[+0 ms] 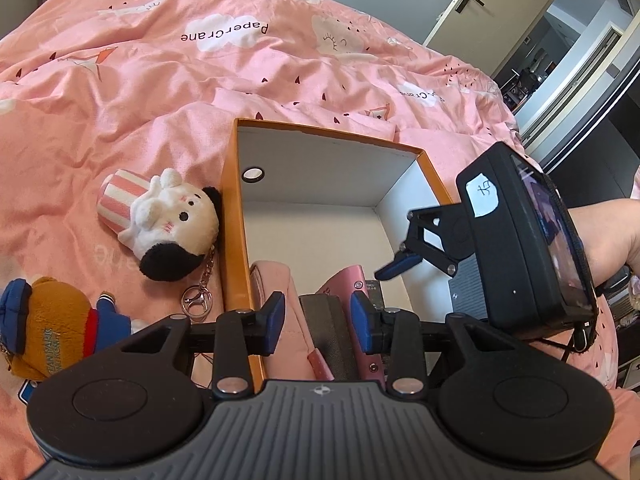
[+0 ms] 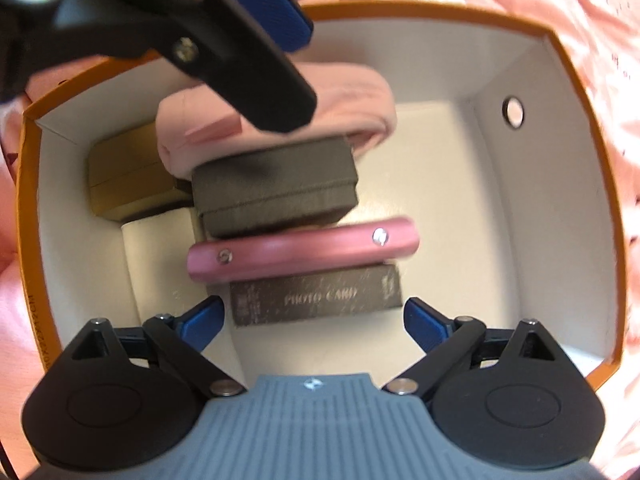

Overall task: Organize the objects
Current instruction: 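Lower the pink case and PHOTO CARD box into the box and open both grippers, then withdraw both grippers and reach the right gripper to the orange crocheted persimmon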

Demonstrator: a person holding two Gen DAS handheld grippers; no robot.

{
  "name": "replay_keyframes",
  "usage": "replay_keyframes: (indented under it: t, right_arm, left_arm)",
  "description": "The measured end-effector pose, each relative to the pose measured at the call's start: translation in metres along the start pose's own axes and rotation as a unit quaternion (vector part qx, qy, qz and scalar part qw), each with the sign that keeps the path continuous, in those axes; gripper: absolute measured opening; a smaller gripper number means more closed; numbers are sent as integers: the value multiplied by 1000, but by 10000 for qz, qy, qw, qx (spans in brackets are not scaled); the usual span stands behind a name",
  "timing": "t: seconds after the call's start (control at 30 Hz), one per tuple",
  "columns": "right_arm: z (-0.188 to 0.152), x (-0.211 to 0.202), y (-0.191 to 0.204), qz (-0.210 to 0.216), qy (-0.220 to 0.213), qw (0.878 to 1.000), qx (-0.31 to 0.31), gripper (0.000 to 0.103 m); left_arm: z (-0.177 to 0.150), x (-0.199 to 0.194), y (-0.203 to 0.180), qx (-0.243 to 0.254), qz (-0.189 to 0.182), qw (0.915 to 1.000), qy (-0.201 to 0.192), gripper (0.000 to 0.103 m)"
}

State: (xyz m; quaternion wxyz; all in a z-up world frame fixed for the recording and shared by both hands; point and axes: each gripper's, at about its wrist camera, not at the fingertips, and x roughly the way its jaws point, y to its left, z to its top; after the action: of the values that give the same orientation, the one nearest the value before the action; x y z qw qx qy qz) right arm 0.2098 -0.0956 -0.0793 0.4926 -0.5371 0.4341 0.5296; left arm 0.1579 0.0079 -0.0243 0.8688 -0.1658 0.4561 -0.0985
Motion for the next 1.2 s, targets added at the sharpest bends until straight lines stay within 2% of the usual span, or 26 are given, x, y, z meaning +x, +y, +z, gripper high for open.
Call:
replay_keyframes:
  t: [0.07,0.13,0.27,0.33,0.5,0.83,1.07,1.2]
  right_arm:
    - [-4,0,1,51,-20,10000,67,94]
    - [-8,1,3,141,-42,9998,104,80]
    - [-12,4,12,73,-99,9999,-23,67]
    - [-13,4,16,143,-147,9998,-48,56]
    - [-19,4,30,214,-214,9992,-267,53]
    - [-33,-4,29,268,-183,9994,85,54]
    - [-46,-18,40,-201,-61,9996,164,58]
    - [-57,-40,49,-618,-310,9968,404,58]
  left_arm:
    - [0,0,0,2,-3,10000,10,41]
    - [-1,1,-1,7,-7,10000,23,41]
    - [-1,1,-1,3,-1,10000,25,41]
    - [-1,1,0,-18,-5,10000,29,41]
    - [-1,1,1,-50,-31,10000,41,41]
    - [-2,-2,-1,64,-91,9999,6,41]
    - [-4,-15,-6,188,-196,9996,-78,42]
    - [-5,-31,-7,251,-246,9992,-210,46]
